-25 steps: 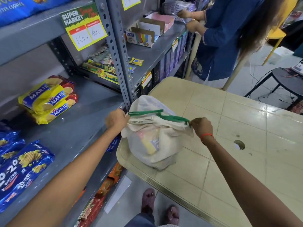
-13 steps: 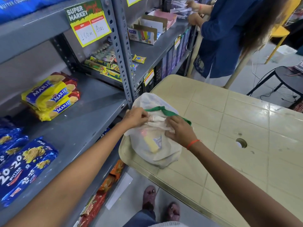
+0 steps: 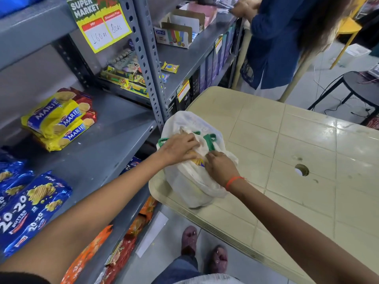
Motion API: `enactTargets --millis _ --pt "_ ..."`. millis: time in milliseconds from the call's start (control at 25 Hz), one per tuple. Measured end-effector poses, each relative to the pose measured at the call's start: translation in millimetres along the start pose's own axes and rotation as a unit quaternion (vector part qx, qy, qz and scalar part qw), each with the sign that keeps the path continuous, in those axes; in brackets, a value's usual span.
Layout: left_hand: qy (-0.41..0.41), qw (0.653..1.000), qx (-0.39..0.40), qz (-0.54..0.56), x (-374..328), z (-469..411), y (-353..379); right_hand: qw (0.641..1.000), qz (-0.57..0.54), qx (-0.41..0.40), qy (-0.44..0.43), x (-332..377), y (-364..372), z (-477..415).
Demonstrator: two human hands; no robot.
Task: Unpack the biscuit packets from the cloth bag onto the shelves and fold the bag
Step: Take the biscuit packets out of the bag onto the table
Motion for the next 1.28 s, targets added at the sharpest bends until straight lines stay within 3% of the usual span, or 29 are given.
enactTargets --millis 120,200,280,320,400,480,560,640,800,880,1000,1160,1240,1280 --pt "-0.073 0.986 0.151 -0.01 33.5 3.6 15.0 0.986 0.014 0.127 0.109 -24.3 14.1 -0.7" --pt "-0.099 0.968 0.231 -0.023 49.9 12.3 25.6 0.973 0.018 0.168 0.156 -43.5 16.6 4.9" --pt "-0.132 0.949 0.282 -0.06 60.0 23.3 33.4 0.972 0.053 0.155 0.171 -49.7 7.9 9.6" --pt "-0.149 0.943 0.29 -0.074 60.6 26.4 33.0 0.981 0.07 0.119 0.136 -43.0 2.7 8.7" --pt "-0.136 0.961 0.228 -0.076 50.2 19.8 21.5 0.999 0.044 -0.001 0.003 -14.7 -5.3 4.5" --pt "-0.064 0.993 0.1 -0.025 31.7 6.5 10.2 0.997 -0.018 -0.063 -0.045 6.9 -6.4 2.2" --pt "-0.075 0.99 0.074 0.089 24.5 -0.1 8.1 0.999 -0.021 -0.027 0.023 4.2 -1.9 -3.0" --pt "-0.13 0.965 0.12 0.193 30.6 -2.7 21.4 0.996 -0.03 0.034 0.08 -11.0 11.9 -5.7" --pt "-0.159 0.931 0.16 0.286 45.9 -4.1 36.9 0.983 -0.013 0.147 0.105 -31.9 36.4 -13.2" --pt "-0.173 0.943 0.192 0.21 58.2 -5.8 37.5 0.976 0.006 0.172 0.131 -42.2 35.2 -20.8" --pt "-0.197 0.959 0.202 -0.001 80.8 -15.8 27.0 0.971 0.009 0.184 0.155 -54.2 23.9 -31.7" --pt "-0.267 0.943 0.182 -0.077 106.1 -23.8 13.6 0.976 0.071 0.029 0.202 -62.4 -18.0 -37.4" --pt "-0.234 0.953 0.154 -0.117 96.1 -29.2 11.2 0.985 0.07 -0.05 0.146 -50.0 -30.6 -40.8" --pt "-0.172 0.97 0.116 -0.125 83.2 -33.7 11.4 0.991 0.06 -0.081 0.091 -38.7 -31.9 -41.8"
Point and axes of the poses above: each hand's wrist, its own z-axis away from the middle knuckle, its own y-axis out of the palm, x = y × z, the point moved 5 cm from there along -z, towards the middle knuckle, and after that the axes turned 7 degrees about x, right-handed, at the moved point
